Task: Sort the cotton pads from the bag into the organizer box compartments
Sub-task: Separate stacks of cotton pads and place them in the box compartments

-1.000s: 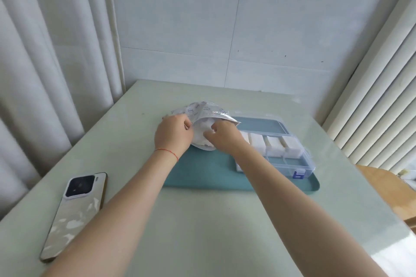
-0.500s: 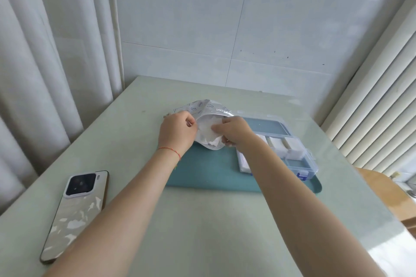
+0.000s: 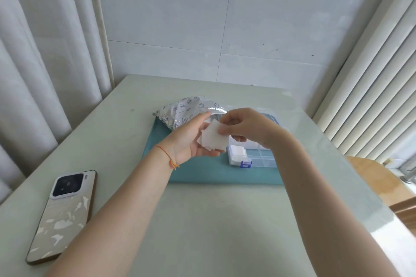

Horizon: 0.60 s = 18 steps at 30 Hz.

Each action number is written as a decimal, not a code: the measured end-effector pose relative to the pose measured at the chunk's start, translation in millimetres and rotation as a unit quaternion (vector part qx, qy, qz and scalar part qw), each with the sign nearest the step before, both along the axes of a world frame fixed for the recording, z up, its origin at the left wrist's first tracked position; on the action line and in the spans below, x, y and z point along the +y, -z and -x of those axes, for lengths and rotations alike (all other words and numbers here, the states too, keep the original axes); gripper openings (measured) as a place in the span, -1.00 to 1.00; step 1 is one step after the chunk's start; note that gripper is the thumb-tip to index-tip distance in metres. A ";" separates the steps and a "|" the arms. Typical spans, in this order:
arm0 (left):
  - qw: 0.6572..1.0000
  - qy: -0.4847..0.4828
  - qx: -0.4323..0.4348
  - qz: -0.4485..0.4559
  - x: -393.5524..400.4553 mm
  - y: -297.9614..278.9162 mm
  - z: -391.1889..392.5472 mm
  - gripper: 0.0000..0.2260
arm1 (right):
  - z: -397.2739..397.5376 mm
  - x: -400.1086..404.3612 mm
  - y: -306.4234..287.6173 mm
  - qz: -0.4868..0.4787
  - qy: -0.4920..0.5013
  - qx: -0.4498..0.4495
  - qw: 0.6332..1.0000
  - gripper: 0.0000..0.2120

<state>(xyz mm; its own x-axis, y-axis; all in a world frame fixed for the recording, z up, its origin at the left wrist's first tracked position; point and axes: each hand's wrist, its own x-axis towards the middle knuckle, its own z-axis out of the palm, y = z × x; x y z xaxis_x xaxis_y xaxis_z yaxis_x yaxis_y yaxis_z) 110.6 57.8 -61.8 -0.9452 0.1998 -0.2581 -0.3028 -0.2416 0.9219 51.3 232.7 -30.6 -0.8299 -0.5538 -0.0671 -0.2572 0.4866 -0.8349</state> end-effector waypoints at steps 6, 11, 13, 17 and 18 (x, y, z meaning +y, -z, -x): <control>0.995 0.030 -0.014 -0.091 24.5 6.7 2.1 -0.64 | 0.1 16.8 5.1 -0.022 0.058 0.069 0.996 -0.79; 0.989 -0.066 0.001 -0.136 38.8 7.8 19.2 -0.71 | 5.0 26.9 8.4 0.019 0.131 0.087 0.987 -0.73; 0.986 -0.101 0.019 -0.130 43.4 7.6 27.1 -0.74 | 10.0 28.0 8.3 0.023 0.154 0.083 0.984 -0.73; 0.987 -0.129 0.053 -0.076 45.7 9.5 37.5 -0.75 | 15.3 28.8 10.2 0.039 0.159 0.053 0.985 -0.81; 0.989 -0.129 0.059 -0.046 45.1 10.2 37.8 -0.76 | 15.8 28.9 10.9 0.044 0.162 0.052 0.985 -0.81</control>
